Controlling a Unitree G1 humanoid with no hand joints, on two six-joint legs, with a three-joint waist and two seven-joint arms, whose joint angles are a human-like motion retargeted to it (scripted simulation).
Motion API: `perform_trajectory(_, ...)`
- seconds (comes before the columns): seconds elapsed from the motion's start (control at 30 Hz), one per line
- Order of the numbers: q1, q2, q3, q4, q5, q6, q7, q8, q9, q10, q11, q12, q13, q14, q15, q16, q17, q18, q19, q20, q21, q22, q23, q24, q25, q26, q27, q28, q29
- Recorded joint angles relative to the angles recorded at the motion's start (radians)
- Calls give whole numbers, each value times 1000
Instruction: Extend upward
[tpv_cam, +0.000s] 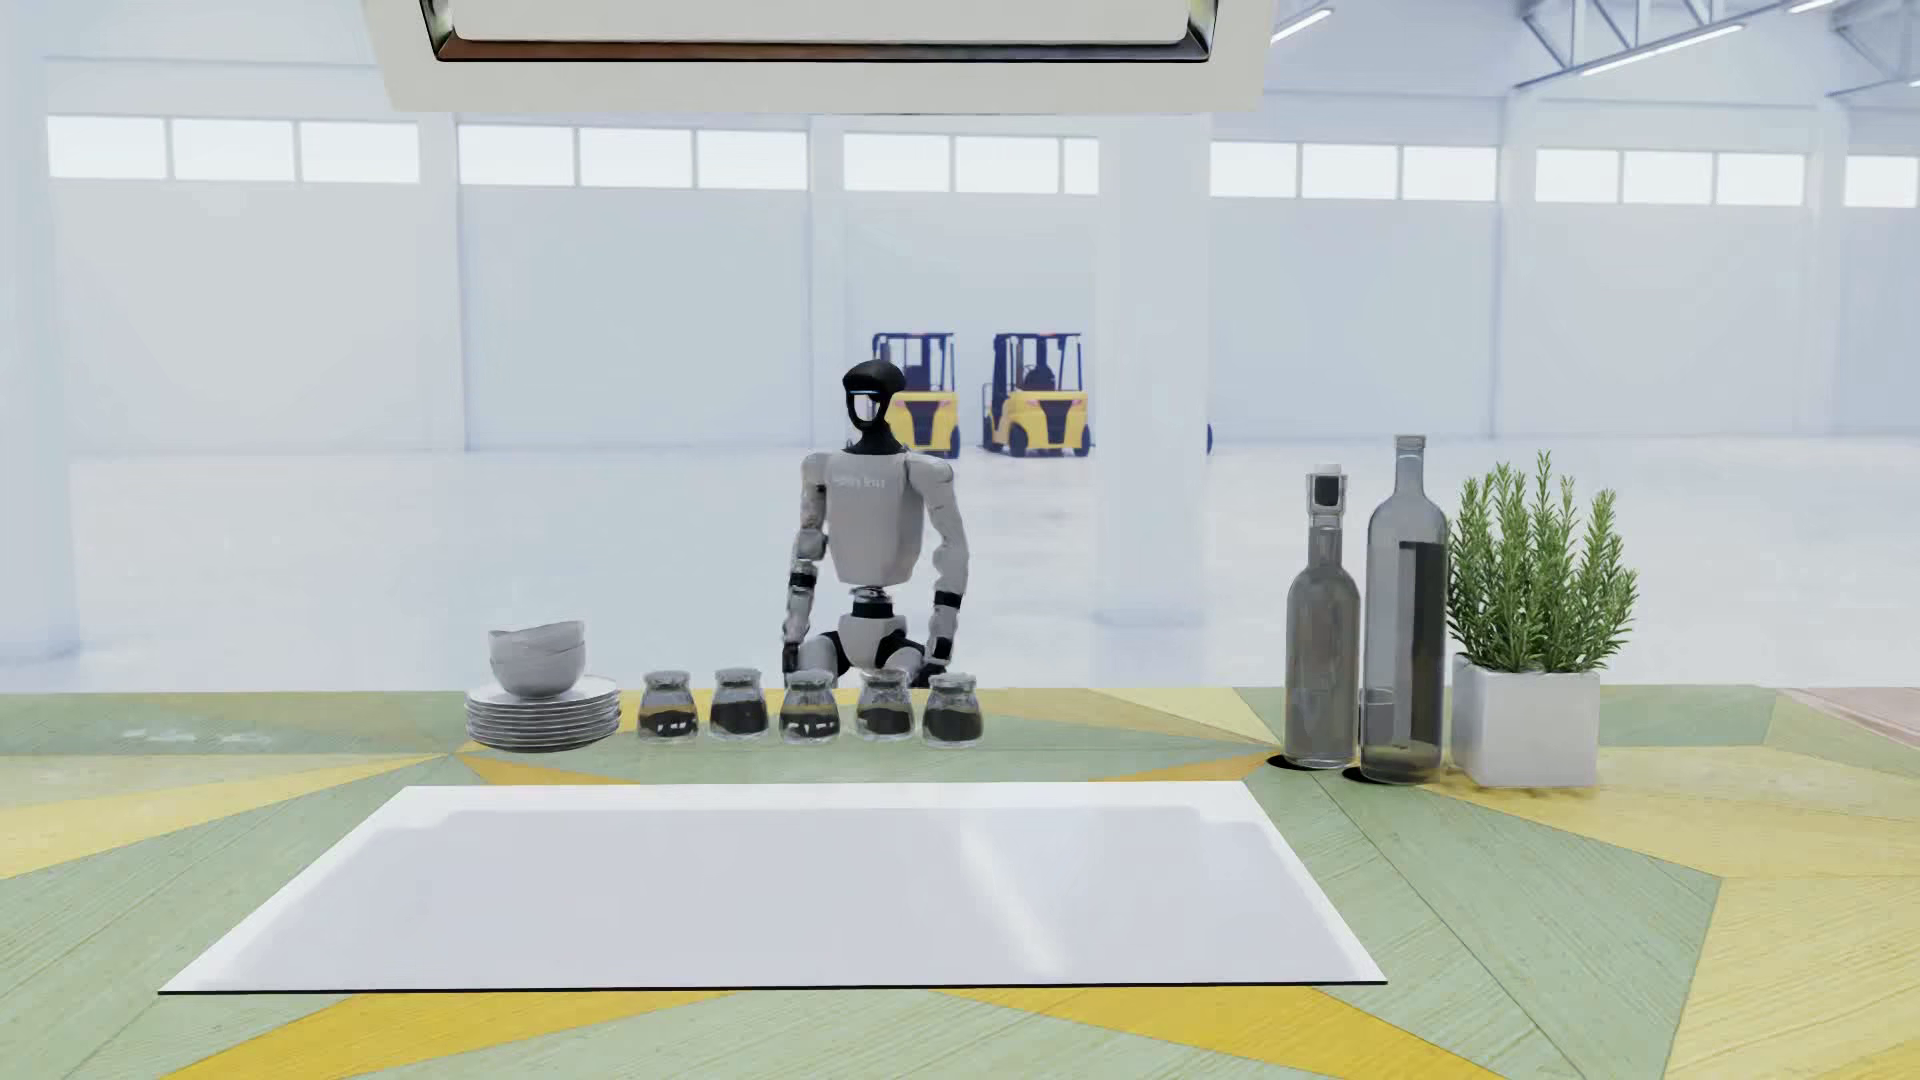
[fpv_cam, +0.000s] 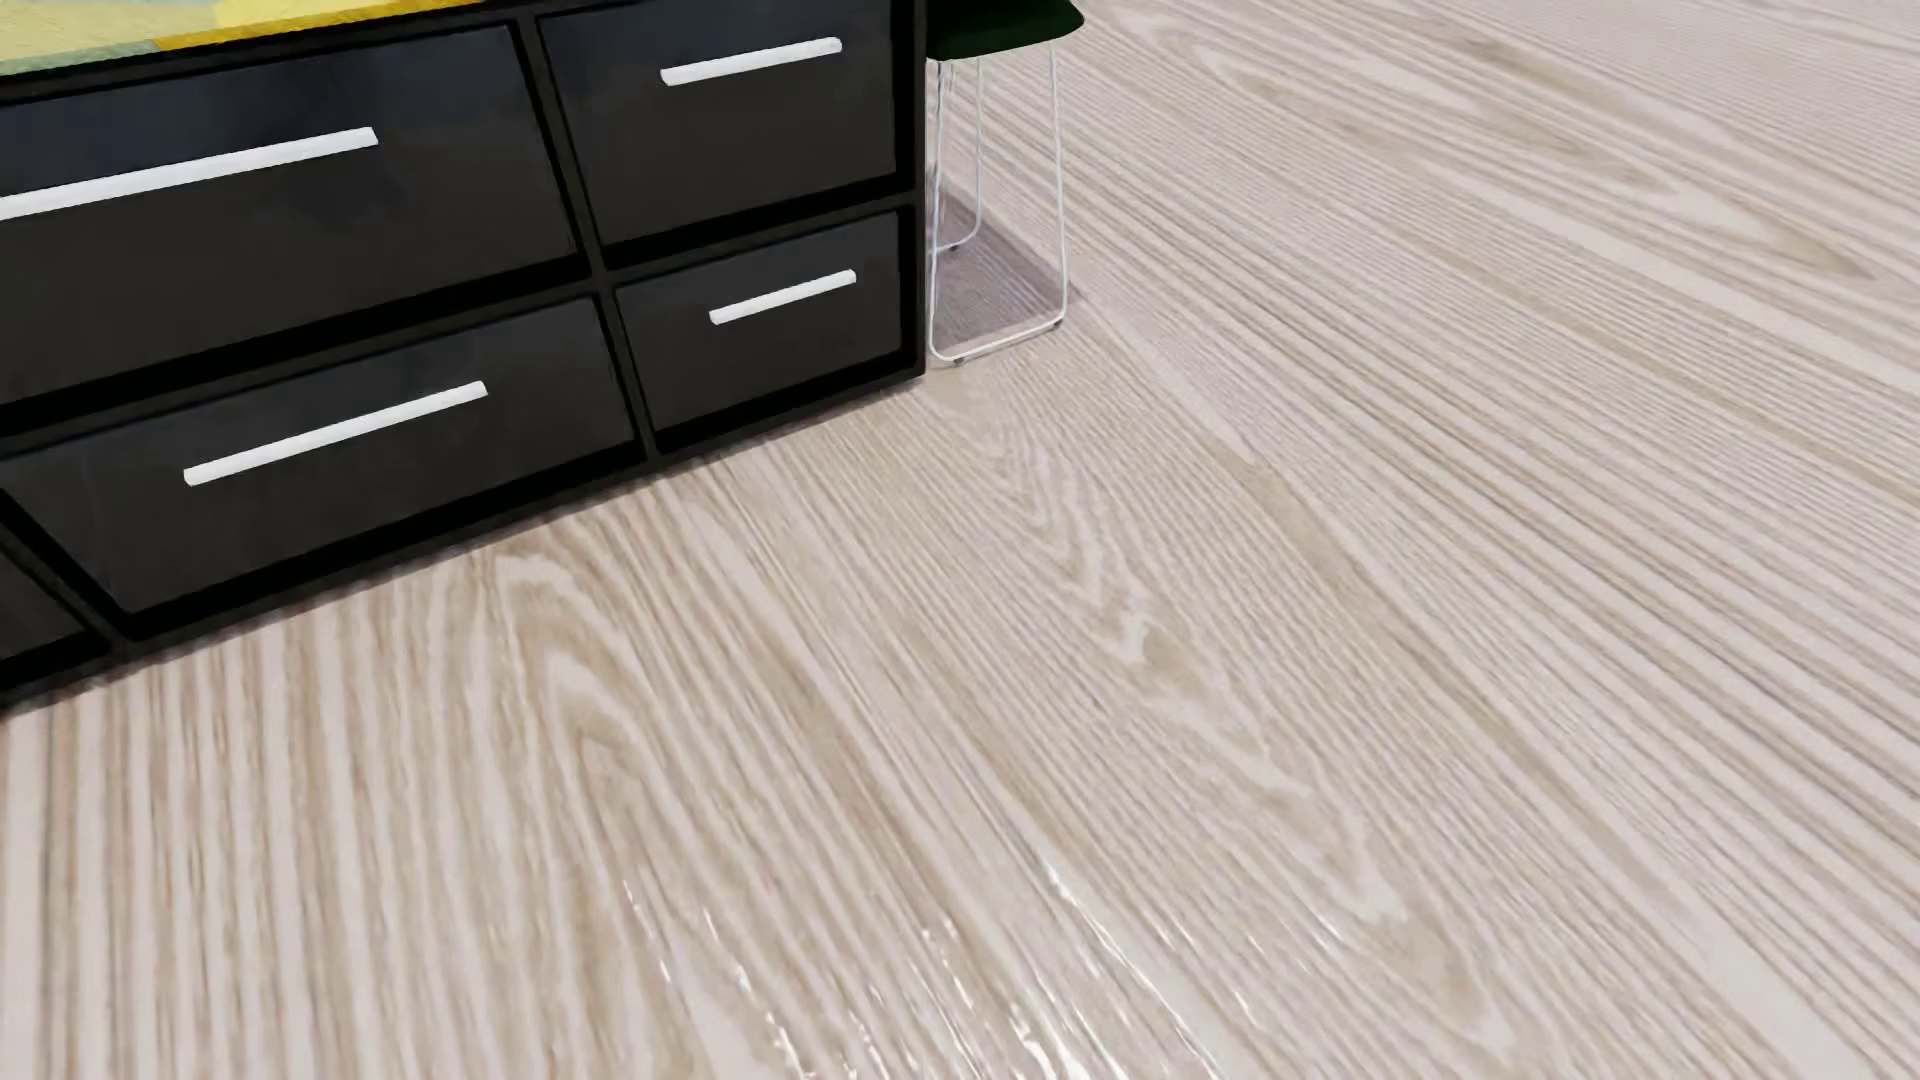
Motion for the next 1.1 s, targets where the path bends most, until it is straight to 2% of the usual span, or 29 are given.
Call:
perform_trajectory(0.03, 1, 0, 1, 0, 0, -2, 0, 0, 0, 0, 2, -1, 2, 0, 0, 1, -2, 0, 0, 0, 1, -1, -11, 0, 0, 0, 0, 0, 0)
perform_trajectory(0.07, 2, 0, 2, -1, 0, -4, 0, 0, 0, -1, 3, 2, 17, 1, -1, 4, -8, 0, 0, 6, -46, -5, -59, 0, 0, 0, 0, 0, 0)
perform_trajectory(0.1, 4, 2, -4, 0, 0, -5, 0, 0, -1, -1, 3, 15, 56, 4, -4, 9, -18, 0, 0, 22, -158, -21, -209, 0, 0, 0, 0, 0, 0)
perform_trajectory(0.13, 6, 1, -23, -1, 0, -12, 0, 0, -4, -2, 10, 41, 83, 7, -7, 19, -44, 0, 0, 62, -275, -46, -464, 0, 0, 0, 0, 0, 0)
perform_trajectory(0.17, 6, 3, -39, 5, 1, -6, 0, 0, -7, -3, -3, 44, 74, 41, 9, 13, -106, 0, 0, 34, -391, -24, -777, 0, 0, 0, 0, 0, 0)
perform_trajectory(0.2, 5, 1, -67, 9, 1, -14, 0, 0, -15, -7, -1, 67, -32, 63, 18, 22, -154, 0, 0, 49, -517, -24, -1010, 0, 0, 0, 0, 0, 0)
perform_trajectory(0.27, 12, -2, -86, 13, 1, -30, 0, 0, -16, -20, 11, 67, -438, 89, 12, 43, -270, 0, 0, 14, -812, -7, -1283, 0, 0, 0, 0, 0, 0)
perform_trajectory(0.33, 20, -1, -46, 12, 0, -59, 0, 0, -6, -30, 13, 28, -892, 115, 32, 89, -462, 0, 0, -56, -981, -5, -1351, 0, 0, 0, 0, 0, 0)
perform_trajectory(0.37, 22, 0, -23, 11, 0, -79, 0, 0, -1, -32, 66, 10, -1085, 127, 79, 114, -556, 0, 0, -66, -1007, -13, -1356, 0, 0, 0, 0, 0, 0)
perform_trajectory(0.4, 22, 1, -6, 5, -4, -103, 0, 0, 3, -32, 20, -4, -1252, 131, 34, 136, -640, 0, 0, -65, -988, -21, -1360, 0, 0, 0, 0, 0, 0)
perform_trajectory(0.47, 18, 3, -7, 9, 0, -138, 0, 0, -3, -29, 12, -11, -1497, 127, 19, 166, -756, 0, 0, -32, -869, -24, -1371, 0, 0, 0, 0, 0, 0)
perform_trajectory(0.53, 14, 5, -29, 13, 4, -161, 0, 0, -14, -24, 6, -4, -1595, 116, 18, 176, -811, 0, 0, -9, -778, -24, -1406, 0, 0, 0, 0, 0, 0)
perform_trajectory(0.77, 25, 12, -25, 19, 13, -175, 0, 0, -20, -26, 6, 24, -1683, 123, 19, 187, -872, 0, 0, -23, -617, -15, -1408, 0, 0, 0, 0, 0, 0)
perform_trajectory(0.83, 24, 9, -24, 17, 11, -178, 0, 0, -19, -27, 55, 27, -1678, 127, 66, 191, -882, 0, 0, -27, -601, -7, -1404, 0, 0, 0, 0, 0, 0)
perform_trajectory(1.1, 23, 6, -27, 18, 10, -166, 0, 0, -15, -29, 55, 23, -1645, 134, 67, 189, -905, 0, 0, -44, -528, -22, -1427, 0, 0, 0, 0, 0, 0)
